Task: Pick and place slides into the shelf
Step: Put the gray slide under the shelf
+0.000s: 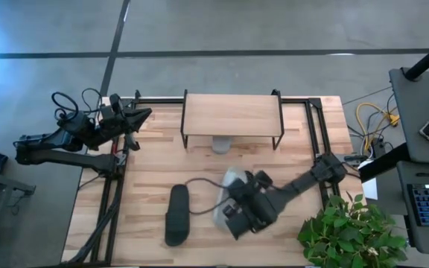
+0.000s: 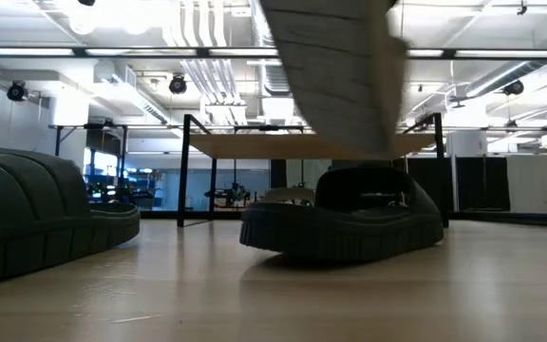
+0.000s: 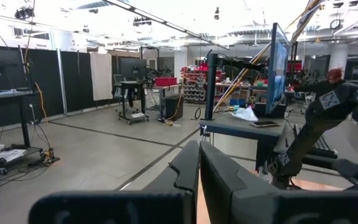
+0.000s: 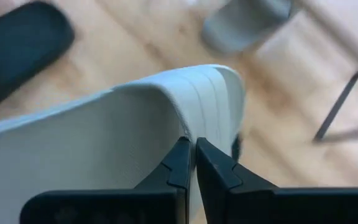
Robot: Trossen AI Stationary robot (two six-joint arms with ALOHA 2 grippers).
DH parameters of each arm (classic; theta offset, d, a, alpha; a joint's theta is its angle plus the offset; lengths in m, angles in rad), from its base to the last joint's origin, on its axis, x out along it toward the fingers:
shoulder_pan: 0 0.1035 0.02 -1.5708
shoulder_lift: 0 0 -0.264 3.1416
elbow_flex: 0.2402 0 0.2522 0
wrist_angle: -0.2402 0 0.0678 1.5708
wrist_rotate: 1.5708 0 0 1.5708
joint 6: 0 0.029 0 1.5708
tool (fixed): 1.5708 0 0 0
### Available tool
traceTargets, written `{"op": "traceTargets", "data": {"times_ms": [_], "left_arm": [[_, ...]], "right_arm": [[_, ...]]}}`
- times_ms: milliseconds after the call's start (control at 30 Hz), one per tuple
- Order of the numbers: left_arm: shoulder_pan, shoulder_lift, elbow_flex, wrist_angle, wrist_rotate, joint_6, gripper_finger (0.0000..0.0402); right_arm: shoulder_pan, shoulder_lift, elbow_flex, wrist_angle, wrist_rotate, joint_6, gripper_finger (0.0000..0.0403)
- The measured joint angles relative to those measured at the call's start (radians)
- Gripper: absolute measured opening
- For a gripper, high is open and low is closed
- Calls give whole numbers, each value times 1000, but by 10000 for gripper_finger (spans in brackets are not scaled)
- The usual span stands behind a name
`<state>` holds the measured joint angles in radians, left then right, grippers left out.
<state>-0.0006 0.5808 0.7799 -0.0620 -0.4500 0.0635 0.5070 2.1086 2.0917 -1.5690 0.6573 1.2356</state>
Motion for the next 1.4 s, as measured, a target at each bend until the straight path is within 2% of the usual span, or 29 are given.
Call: {"op": "traceTargets", "data": {"times_ms": [200,367,600,800,967,1200,1400], "left_arm": [[0,0,0,0,0,0,0],[0,0,0,0,0,0,0],[0,-1,0,1,0,0,0],[0,-1,0,0,0,0,0],[0,1,0,1,0,0,0],[0,1,0,1,0,1,0],[0,3,0,0,0,1,0]], "right_arm": [[-125,1,-40,-3,2,-330,13],[-214,2,-118,-3,26,-504,13],[-335,2,-215,0,42,-580,13],[-410,2,-291,15,105,-598,13],[-431,2,-341,81,171,-693,13],[-434,2,-404,215,182,-838,15],[-438,2,-444,226,182,-839,60]]}}
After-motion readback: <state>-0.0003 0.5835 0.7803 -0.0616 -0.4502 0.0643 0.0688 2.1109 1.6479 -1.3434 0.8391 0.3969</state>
